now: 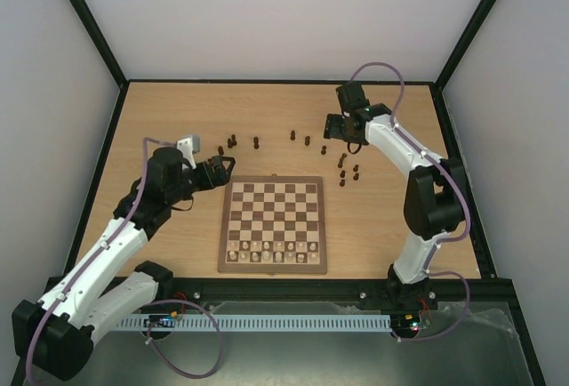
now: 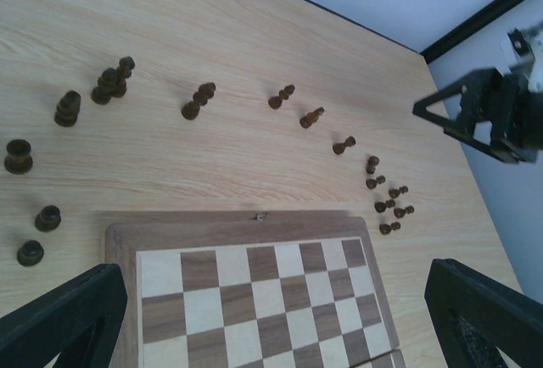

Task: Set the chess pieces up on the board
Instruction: Pick up the chess piece at the center of the board.

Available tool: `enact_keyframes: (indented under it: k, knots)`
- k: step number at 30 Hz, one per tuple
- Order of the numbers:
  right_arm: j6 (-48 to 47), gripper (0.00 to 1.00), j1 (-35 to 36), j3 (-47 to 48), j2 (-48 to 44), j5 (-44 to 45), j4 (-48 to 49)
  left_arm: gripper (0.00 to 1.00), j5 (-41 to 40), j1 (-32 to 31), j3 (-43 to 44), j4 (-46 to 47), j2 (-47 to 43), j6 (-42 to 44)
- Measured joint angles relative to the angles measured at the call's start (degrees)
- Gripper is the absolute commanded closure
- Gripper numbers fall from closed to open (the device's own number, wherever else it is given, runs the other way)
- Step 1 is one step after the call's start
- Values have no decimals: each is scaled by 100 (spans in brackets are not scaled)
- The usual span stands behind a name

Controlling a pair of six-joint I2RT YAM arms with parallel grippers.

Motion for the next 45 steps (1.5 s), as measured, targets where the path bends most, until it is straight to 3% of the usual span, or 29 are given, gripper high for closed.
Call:
enact_keyframes:
  k: [14, 45]
  knots:
    - [-326, 51, 149, 699, 1078, -450, -181, 0, 168, -111, -678, 125, -883, -260]
    - [-481, 68, 273, 1233, 2055, -295, -461, 1, -144, -627, -920, 734, -109, -339]
